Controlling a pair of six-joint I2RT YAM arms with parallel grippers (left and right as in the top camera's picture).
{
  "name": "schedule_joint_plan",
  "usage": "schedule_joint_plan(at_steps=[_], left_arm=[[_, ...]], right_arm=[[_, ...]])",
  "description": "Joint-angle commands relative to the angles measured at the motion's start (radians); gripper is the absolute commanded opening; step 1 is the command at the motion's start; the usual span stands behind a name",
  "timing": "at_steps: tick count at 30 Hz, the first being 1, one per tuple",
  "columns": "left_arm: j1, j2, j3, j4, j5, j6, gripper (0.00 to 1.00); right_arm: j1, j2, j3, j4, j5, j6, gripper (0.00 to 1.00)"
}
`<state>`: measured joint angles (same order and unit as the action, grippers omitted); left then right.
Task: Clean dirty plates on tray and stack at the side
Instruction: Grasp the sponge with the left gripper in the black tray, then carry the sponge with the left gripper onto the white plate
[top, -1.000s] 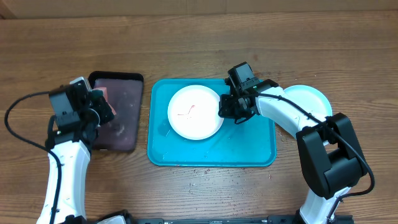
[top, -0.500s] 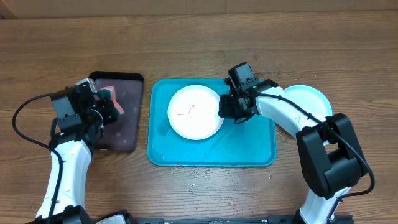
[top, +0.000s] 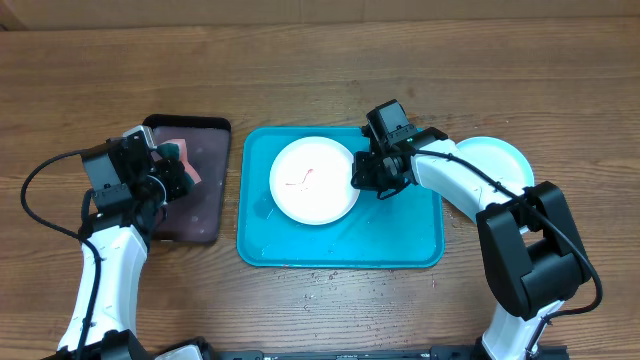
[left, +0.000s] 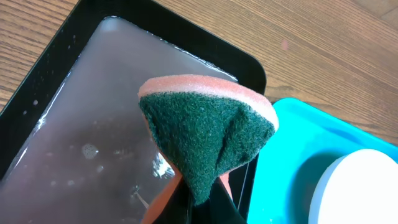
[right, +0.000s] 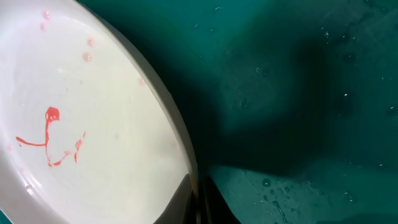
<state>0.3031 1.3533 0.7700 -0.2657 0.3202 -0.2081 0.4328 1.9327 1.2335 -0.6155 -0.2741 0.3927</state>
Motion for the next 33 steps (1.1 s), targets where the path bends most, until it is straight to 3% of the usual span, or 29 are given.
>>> schedule_joint_plan(at_steps=[1,28,33], left_arm=[[0.006,0.006,-0.004,0.005,0.021,-0.01,0.04],[0.006,0.006,-0.004,0.002,0.021,-0.021,0.04],[-0.004,0.006,0.003,-0.075,-0.12,-0.099,0.04]], right_arm=[[0.001,-0.023,0.014,0.005,-0.015,0.008,0.04],[0.001,-0.023,0.014,0.005,-0.015,0.008,0.04],[0.001,-0.023,0.014,0.006,-0.016,0.008,0.04]])
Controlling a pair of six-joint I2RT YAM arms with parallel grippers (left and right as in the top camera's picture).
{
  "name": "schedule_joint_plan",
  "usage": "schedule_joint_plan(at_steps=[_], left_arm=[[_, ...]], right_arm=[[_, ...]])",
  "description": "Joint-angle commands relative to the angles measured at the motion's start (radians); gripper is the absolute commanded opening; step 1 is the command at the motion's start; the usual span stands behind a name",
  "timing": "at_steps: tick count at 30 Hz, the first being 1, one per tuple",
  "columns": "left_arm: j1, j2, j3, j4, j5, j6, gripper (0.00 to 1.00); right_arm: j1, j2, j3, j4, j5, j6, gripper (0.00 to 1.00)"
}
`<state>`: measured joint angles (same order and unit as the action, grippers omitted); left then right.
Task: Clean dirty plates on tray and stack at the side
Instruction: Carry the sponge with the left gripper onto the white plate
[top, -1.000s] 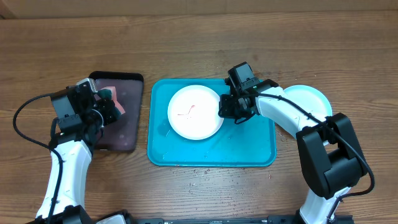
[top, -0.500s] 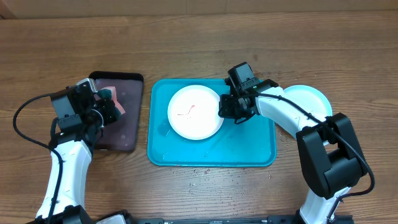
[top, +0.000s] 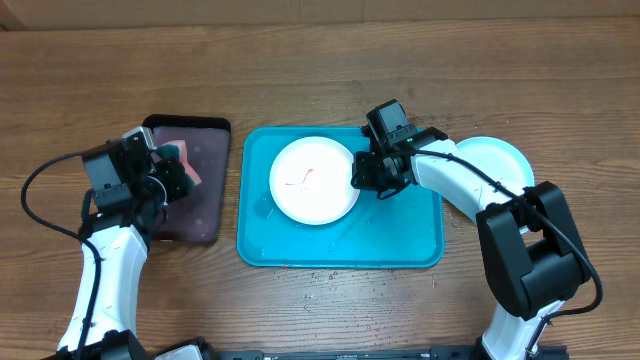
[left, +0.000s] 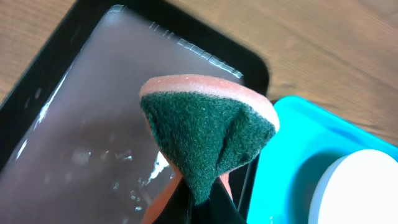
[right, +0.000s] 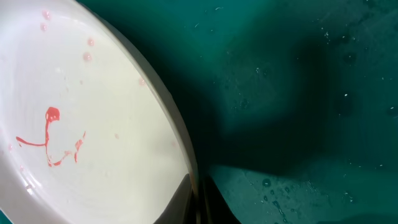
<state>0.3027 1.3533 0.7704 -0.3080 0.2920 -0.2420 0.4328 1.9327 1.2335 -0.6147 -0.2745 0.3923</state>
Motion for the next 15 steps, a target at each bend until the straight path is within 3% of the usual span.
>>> schedule_joint_plan(at_steps=[1,7,15], left_arm=[[-0.009,0.006,0.007,-0.061,-0.126,-0.071,0.04],[-0.069,0.009,0.121,-0.228,-0.297,-0.069,0.04],[-0.232,0.068,0.343,-0.414,-0.245,-0.062,0.04]], right_arm=[[0.001,-0.023,0.014,0.005,-0.015,0.008,0.04],[0.001,-0.023,0.014,0.007,-0.016,0.008,0.04],[0.001,-0.023,0.014,-0.027,-0.019,0.008,0.04]])
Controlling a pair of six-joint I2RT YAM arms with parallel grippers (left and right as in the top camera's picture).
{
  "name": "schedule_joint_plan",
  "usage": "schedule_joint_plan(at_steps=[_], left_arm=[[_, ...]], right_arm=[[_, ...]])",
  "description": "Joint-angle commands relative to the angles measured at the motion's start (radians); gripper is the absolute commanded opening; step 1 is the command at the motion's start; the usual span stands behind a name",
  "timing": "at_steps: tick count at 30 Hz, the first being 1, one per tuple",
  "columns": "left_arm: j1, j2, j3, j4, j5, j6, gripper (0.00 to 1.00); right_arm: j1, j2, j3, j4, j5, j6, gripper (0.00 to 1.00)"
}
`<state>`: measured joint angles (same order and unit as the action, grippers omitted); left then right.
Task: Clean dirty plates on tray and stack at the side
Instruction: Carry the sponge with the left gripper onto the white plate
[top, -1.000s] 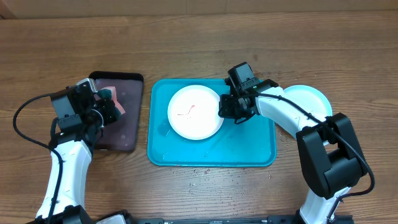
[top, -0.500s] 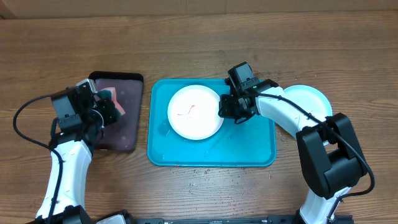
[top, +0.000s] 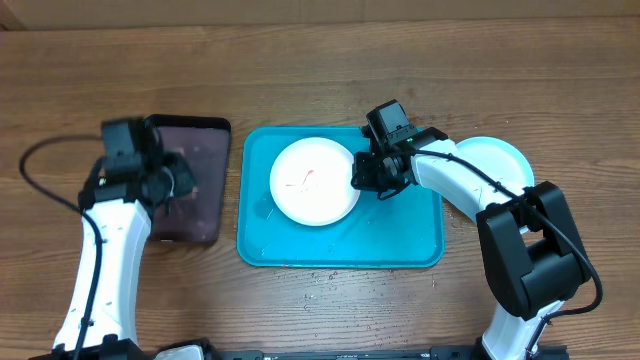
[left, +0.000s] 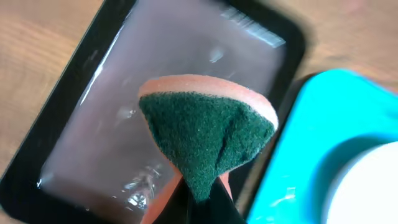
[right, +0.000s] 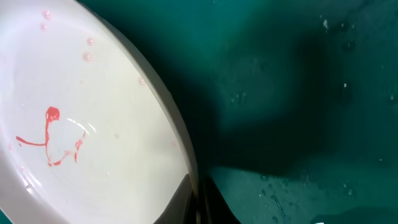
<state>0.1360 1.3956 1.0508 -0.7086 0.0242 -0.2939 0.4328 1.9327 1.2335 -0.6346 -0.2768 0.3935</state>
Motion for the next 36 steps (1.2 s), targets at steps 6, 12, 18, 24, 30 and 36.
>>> schedule_joint_plan(at_steps=[6,12,18,24,30,36], left_arm=[[-0.295,0.095,0.076,0.05,0.123,-0.038,0.04],[-0.483,0.243,0.076,0.139,0.162,-0.157,0.04],[-0.562,0.383,0.076,0.261,0.282,-0.205,0.04],[-0.573,0.46,0.076,0.311,0.284,-0.239,0.04],[-0.53,0.448,0.08,0.147,0.103,-0.316,0.04],[-0.475,0.385,0.132,0.024,0.047,-0.264,0.04]], right_arm=[[0.001,-0.023,0.014,-0.056,-0.016,0.007,0.04],[0.001,-0.023,0.014,-0.064,-0.016,0.004,0.04],[0.001,-0.023,0.014,-0.063,-0.016,0.004,0.04],[0.001,-0.023,0.014,-0.063,-0.016,0.003,0.04],[0.001,-0.023,0.014,-0.064,-0.016,0.003,0.04],[0.001,-0.023,0.014,-0.063,-0.016,0.004,0.04]])
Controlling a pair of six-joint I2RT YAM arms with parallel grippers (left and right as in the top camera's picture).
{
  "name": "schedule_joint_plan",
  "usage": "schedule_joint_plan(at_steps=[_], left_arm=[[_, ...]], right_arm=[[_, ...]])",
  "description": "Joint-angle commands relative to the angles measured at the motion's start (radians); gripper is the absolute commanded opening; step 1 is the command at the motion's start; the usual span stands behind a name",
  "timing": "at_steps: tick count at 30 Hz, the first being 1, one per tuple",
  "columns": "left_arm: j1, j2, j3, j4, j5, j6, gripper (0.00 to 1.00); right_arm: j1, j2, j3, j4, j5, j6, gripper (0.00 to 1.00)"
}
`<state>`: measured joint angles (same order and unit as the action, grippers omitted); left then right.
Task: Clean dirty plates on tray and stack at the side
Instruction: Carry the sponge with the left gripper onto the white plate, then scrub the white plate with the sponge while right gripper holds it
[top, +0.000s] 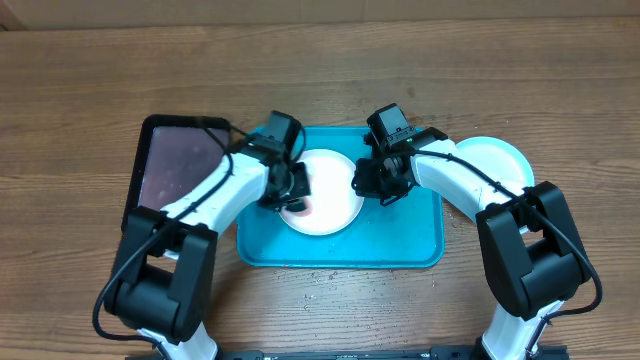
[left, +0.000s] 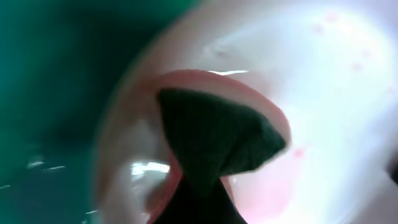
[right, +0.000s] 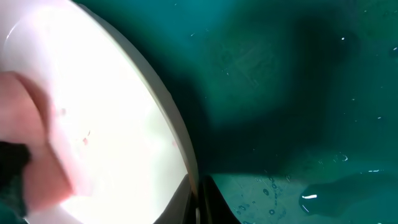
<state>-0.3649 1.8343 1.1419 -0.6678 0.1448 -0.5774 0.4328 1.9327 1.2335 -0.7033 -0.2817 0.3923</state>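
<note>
A white plate (top: 335, 200) lies on the teal tray (top: 400, 250). My left gripper (top: 290, 190) is over the plate's left part, shut on a folded sponge (left: 214, 134) with a green scrub face and a pink back. The sponge is pressed on the wet plate (left: 336, 87). My right gripper (top: 366, 182) is shut on the plate's right rim (right: 180, 134). In the right wrist view the sponge (right: 31, 168) shows blurred at the left, and only faint pink traces remain on the plate's face.
A black tray of murky water (top: 170, 170) sits left of the teal tray. A light blue plate (top: 495, 158) rests on the wooden table at the right, past my right forearm. Water drops lie on the teal tray's floor (right: 298, 186).
My left gripper has moved right with the sponge, from over the black water tray to the white plate. The red squiggle on the plate is now mostly gone. The right gripper has kept its grip.
My left gripper held the sponge over the black water tray at the first two moments, then further over the water. My right gripper pinched the stained plate's rim throughout. Now the sponge is down on the plate and the red marks are faint.
</note>
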Motion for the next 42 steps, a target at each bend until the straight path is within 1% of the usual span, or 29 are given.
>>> schedule_joint_plan(at_steps=[1,3,8,15,20,24,27,29,33,35,39,42], left_arm=[[0.027,-0.065,0.053,-0.018,-0.072,0.037,0.04],[0.021,-0.083,0.078,-0.012,-0.067,0.063,0.04],[-0.031,-0.079,0.097,0.035,-0.031,0.056,0.04],[-0.119,0.006,0.097,0.109,-0.014,0.01,0.04],[-0.121,0.076,0.097,0.132,-0.019,0.005,0.04],[-0.093,0.08,0.097,0.083,-0.066,0.01,0.04],[-0.053,0.08,0.11,-0.014,-0.14,0.009,0.04],[-0.021,0.08,0.125,-0.079,-0.156,0.011,0.04],[0.031,0.08,0.163,-0.161,-0.147,0.03,0.04],[0.035,0.08,0.186,-0.182,-0.123,0.067,0.04],[0.008,0.08,0.234,-0.192,-0.042,0.132,0.04],[-0.031,0.08,0.255,-0.163,-0.018,0.143,0.04]], right_arm=[[0.001,-0.023,0.014,0.005,-0.011,0.005,0.04],[0.001,-0.023,0.014,0.006,-0.011,0.005,0.04],[0.001,-0.023,0.014,0.006,-0.011,0.005,0.04],[0.001,-0.023,0.014,0.005,-0.011,0.005,0.04],[0.001,-0.023,0.014,0.005,-0.011,0.005,0.04],[0.001,-0.023,0.014,0.005,-0.011,0.005,0.04],[0.001,-0.023,0.014,0.005,-0.011,0.005,0.04],[0.001,-0.023,0.014,0.005,-0.011,0.005,0.04],[0.001,-0.023,0.014,0.005,-0.011,0.005,0.04],[0.001,-0.023,0.014,0.005,-0.011,0.005,0.04],[0.001,-0.023,0.014,0.005,-0.011,0.005,0.04],[0.001,-0.023,0.014,0.005,-0.011,0.005,0.04]])
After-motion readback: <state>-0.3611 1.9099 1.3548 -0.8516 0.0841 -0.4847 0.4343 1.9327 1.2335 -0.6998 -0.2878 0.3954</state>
